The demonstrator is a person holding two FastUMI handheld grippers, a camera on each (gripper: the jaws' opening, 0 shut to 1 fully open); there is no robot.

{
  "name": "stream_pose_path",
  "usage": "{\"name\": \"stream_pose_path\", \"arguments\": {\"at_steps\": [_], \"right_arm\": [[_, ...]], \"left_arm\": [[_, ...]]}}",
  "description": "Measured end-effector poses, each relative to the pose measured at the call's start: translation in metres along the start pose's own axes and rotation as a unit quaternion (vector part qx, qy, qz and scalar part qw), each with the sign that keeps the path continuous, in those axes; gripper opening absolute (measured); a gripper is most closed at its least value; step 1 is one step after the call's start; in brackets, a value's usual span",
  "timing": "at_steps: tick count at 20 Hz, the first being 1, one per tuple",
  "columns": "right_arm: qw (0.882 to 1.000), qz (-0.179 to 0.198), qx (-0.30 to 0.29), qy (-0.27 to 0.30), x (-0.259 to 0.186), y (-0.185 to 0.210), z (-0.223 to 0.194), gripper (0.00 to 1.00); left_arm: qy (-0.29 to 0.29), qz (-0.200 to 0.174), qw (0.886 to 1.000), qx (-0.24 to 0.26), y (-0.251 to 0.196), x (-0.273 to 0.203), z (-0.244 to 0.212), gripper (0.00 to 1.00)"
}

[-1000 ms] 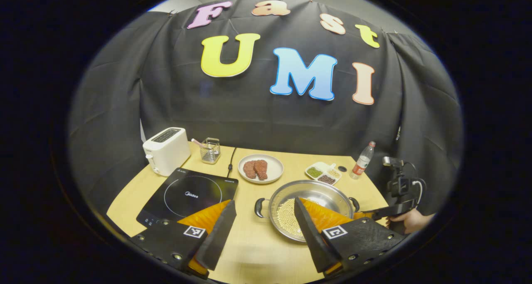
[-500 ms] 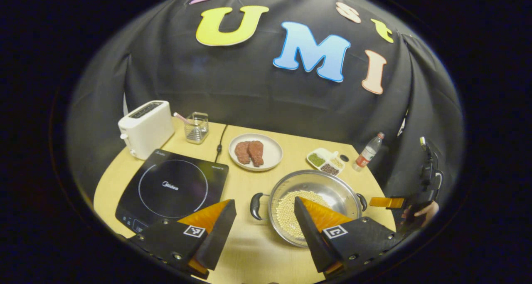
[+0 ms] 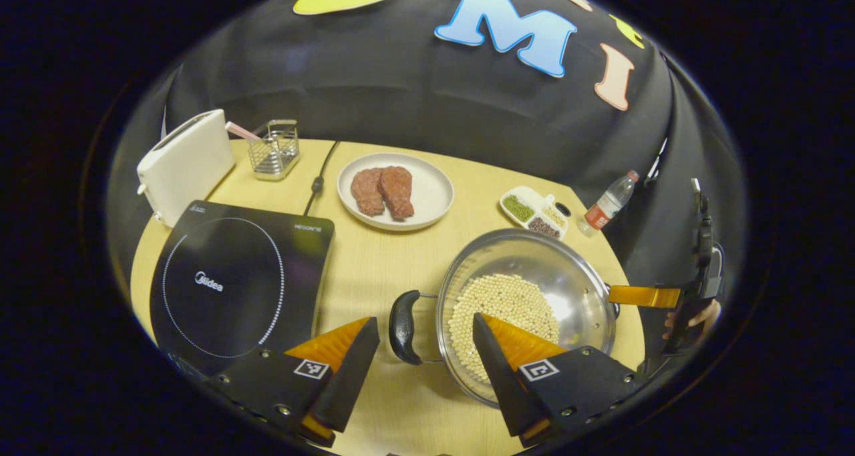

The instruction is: First push the handle of the pot to place it horizontally, then grasp the pot with both hands and set it on the induction cooktop.

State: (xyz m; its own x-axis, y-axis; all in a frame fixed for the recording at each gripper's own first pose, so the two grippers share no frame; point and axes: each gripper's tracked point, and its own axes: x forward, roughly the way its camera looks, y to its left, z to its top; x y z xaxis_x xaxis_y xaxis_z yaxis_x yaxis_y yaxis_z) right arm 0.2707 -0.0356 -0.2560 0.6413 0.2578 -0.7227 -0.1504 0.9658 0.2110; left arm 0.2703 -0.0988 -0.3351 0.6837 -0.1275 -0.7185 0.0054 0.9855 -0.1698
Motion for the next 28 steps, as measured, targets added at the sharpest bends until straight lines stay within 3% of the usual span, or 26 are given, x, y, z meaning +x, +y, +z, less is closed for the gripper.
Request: {"name": "stream_pose_path", "arguments": {"at_steps": [4, 7, 8, 10, 11, 12, 13, 14, 15, 16, 19, 20, 21, 24, 28], "right_arm": [[1.0, 0.004, -0.008, 0.003, 0.016, 0.003, -0.004, 0.98], [1.0, 0.008, -0.012, 0.007, 0.028, 0.01, -0.011, 0.98], [1.0, 0.011, -0.009, 0.012, 0.032, 0.013, -0.015, 0.93], [1.0, 0.019, 0.002, 0.02, 0.038, 0.02, -0.022, 0.92], [0.999, 0.022, 0.01, 0.022, 0.041, 0.022, -0.024, 0.97], [0.999, 0.027, 0.019, 0.02, 0.042, 0.026, -0.024, 0.9], [0.999, 0.029, 0.026, 0.017, 0.045, 0.028, -0.024, 0.89], [0.999, 0.028, 0.026, 0.012, 0.048, 0.026, -0.023, 0.89], [0.999, 0.023, 0.02, 0.009, 0.049, 0.024, -0.023, 0.88], [1.0, 0.017, 0.014, 0.006, 0.052, 0.02, -0.023, 0.86], [1.0, 0.012, -0.011, -0.009, 0.054, 0.016, -0.023, 0.63], [1.0, 0.014, -0.014, -0.011, 0.054, 0.015, -0.022, 0.68], [1.0, 0.018, -0.012, -0.007, 0.052, 0.016, -0.025, 0.65], [0.999, 0.039, 0.033, 0.017, 0.053, 0.017, -0.027, 0.58], [0.999, 0.038, 0.03, 0.016, 0.053, 0.018, -0.028, 0.54]], "left_arm": [[0.019, -0.01, 1.0, -0.02, 0.008, 0.028, -0.01, 0.84], [0.028, -0.019, 0.999, -0.035, 0.011, 0.041, -0.015, 0.87], [0.033, -0.025, 0.998, -0.041, 0.008, 0.044, -0.018, 0.87], [0.038, -0.039, 0.997, -0.049, 0.005, 0.049, -0.022, 0.87], [0.037, -0.046, 0.997, -0.053, 0.002, 0.052, -0.022, 0.84], [0.034, -0.053, 0.996, -0.058, 0.0, 0.054, -0.023, 0.84], [0.031, -0.053, 0.996, -0.059, 0.0, 0.056, -0.022, 0.87], [0.027, -0.032, 0.998, -0.054, 0.012, 0.058, -0.023, 0.71], [0.028, -0.034, 0.997, -0.058, 0.012, 0.062, -0.023, 0.55], [0.031, -0.036, 0.997, -0.065, 0.011, 0.061, -0.024, 0.57], [0.04, -0.044, 0.995, -0.075, 0.007, 0.061, -0.028, 0.54], [0.039, -0.049, 0.995, -0.077, 0.006, 0.063, -0.029, 0.54], [0.036, -0.055, 0.994, -0.083, 0.006, 0.064, -0.028, 0.58], [0.037, -0.065, 0.992, -0.106, 0.004, 0.065, -0.029, 0.51], [0.037, -0.065, 0.992, -0.1, 0.004, 0.065, -0.028, 0.44]]}}
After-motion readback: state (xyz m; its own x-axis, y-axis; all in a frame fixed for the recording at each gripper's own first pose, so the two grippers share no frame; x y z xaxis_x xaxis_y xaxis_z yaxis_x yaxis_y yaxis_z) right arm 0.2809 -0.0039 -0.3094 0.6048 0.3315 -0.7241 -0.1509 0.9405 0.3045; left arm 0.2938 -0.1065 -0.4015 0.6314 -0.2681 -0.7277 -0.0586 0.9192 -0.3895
